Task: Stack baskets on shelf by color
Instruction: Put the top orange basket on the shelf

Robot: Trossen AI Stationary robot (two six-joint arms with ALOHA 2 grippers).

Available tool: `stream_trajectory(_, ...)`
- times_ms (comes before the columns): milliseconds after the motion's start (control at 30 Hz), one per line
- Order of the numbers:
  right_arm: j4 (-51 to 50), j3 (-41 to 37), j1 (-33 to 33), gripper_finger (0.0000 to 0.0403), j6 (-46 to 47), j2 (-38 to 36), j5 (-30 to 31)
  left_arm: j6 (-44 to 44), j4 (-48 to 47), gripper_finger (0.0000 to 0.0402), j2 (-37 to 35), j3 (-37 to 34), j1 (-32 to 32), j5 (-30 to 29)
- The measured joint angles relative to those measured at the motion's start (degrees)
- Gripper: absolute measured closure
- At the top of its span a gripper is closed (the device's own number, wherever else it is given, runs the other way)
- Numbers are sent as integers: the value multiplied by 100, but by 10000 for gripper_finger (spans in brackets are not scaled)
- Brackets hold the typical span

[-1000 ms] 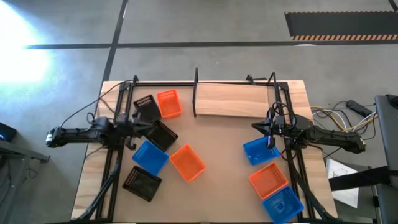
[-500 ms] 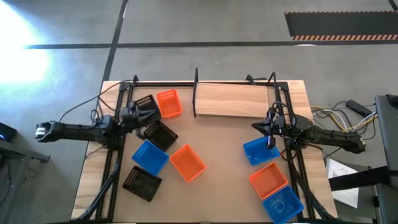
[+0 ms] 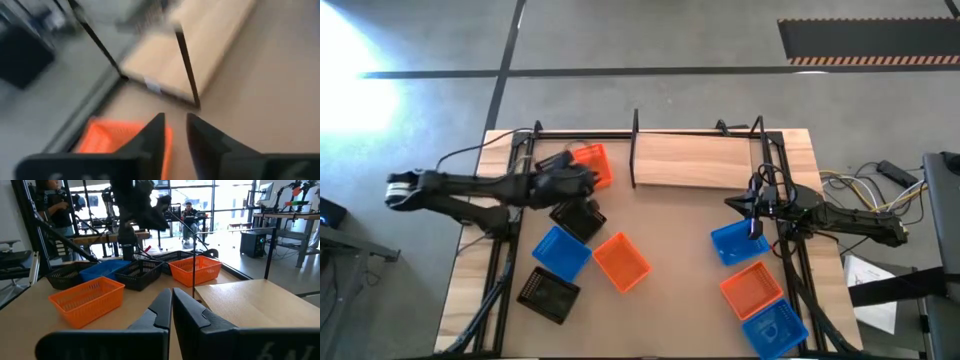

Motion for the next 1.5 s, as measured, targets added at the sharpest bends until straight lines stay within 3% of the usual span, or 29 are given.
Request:
stream_trajectory(167, -1, 0, 0, 394, 1, -3, -3, 5, -729, 242, 1201, 708, 347, 887)
stream_trajectory(333, 0, 0, 0, 394, 1, -4, -2, 150, -936, 172, 1996, 972, 725, 992)
stream_trajectory(733, 2, -2, 0, 394, 1, -4, -2, 457, -1018, 156, 2433, 829, 1366, 768)
stream_trajectory(933, 2, 0, 0, 394, 1, -2, -2, 449, -1036, 200, 2464, 591, 1512, 750)
stream_trajectory(1267, 0, -1, 0, 394, 1, 0, -2, 498, -906, 387, 2457, 595, 1511, 1209)
stream_trajectory(1400, 0, 0, 0, 394, 1, 0, -2, 484, -1301, 398, 2355, 774, 1408, 1054)
stream_trajectory(1500, 0, -2, 0, 394, 1, 0, -2, 462, -2026, 400, 2181, 1187, 1261, 284)
